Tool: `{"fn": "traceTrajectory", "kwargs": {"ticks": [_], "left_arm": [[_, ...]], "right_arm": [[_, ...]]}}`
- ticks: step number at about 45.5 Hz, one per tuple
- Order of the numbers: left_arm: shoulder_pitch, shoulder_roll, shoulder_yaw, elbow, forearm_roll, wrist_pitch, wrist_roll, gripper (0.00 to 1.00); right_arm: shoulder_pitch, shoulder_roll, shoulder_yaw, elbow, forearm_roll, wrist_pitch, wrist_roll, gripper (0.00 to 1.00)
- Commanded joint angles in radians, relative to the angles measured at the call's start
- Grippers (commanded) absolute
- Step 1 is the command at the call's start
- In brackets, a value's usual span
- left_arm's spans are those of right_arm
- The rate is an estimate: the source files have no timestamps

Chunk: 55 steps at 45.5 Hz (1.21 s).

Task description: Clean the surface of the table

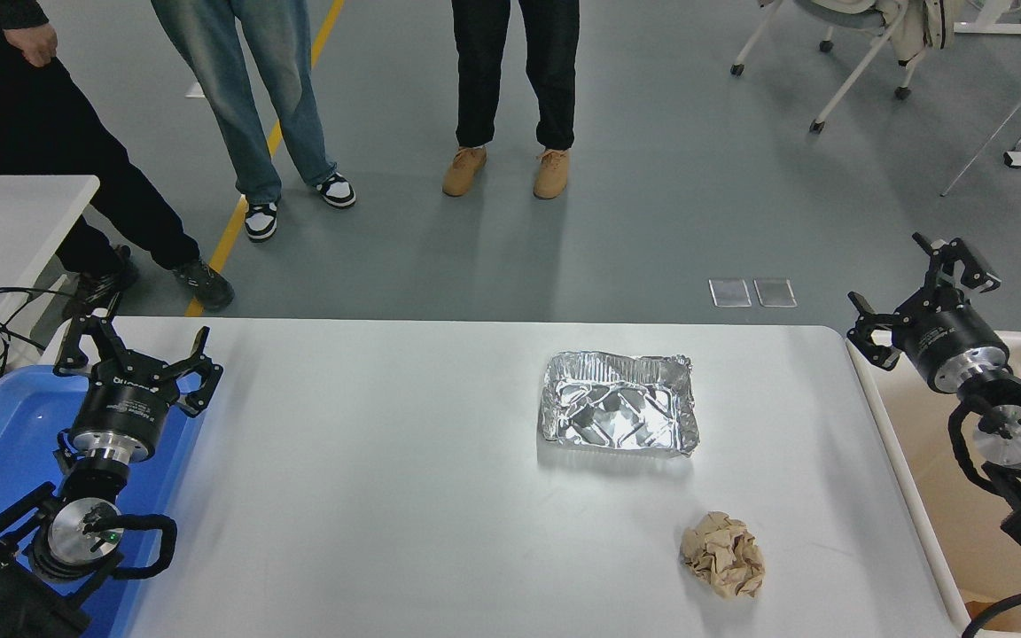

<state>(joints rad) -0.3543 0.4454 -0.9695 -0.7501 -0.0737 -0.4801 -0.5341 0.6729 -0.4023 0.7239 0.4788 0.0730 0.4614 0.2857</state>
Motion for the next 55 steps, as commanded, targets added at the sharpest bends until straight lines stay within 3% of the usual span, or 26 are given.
{"fn": "traceTrajectory", "kwargs": {"ticks": [1, 6, 21, 34, 44, 55], "left_arm": [[0.000, 0.001, 0.000, 0.000, 0.000, 0.000, -0.001, 0.99], [0.000, -0.001, 0.000, 0.000, 0.000, 0.000, 0.000, 0.99], [0.000, 0.001, 0.000, 0.000, 0.000, 0.000, 0.000, 0.99], [0.000, -0.001, 0.000, 0.000, 0.000, 0.000, -0.001, 0.99], [0.000, -0.001, 0.000, 0.000, 0.000, 0.000, -0.001, 0.99], [0.000, 0.001, 0.000, 0.000, 0.000, 0.000, 0.000, 0.99]], "right_arm": [[-0.039, 0.034, 0.022, -0.022, 0.004, 0.097, 0.021, 1.00], [-0.029, 0.069, 0.012, -0.088, -0.001, 0.100, 0.078, 1.00], [-0.024, 0.065, -0.053, -0.082, -0.001, 0.103, 0.075, 1.00], [0.068, -0.050, -0.190, -0.082, -0.078, 0.106, 0.069, 1.00], [0.135, -0.098, -0.322, -0.071, -0.082, 0.189, 0.072, 1.00], [0.191, -0.182, -0.370, 0.078, -0.225, 0.209, 0.078, 1.00]]}}
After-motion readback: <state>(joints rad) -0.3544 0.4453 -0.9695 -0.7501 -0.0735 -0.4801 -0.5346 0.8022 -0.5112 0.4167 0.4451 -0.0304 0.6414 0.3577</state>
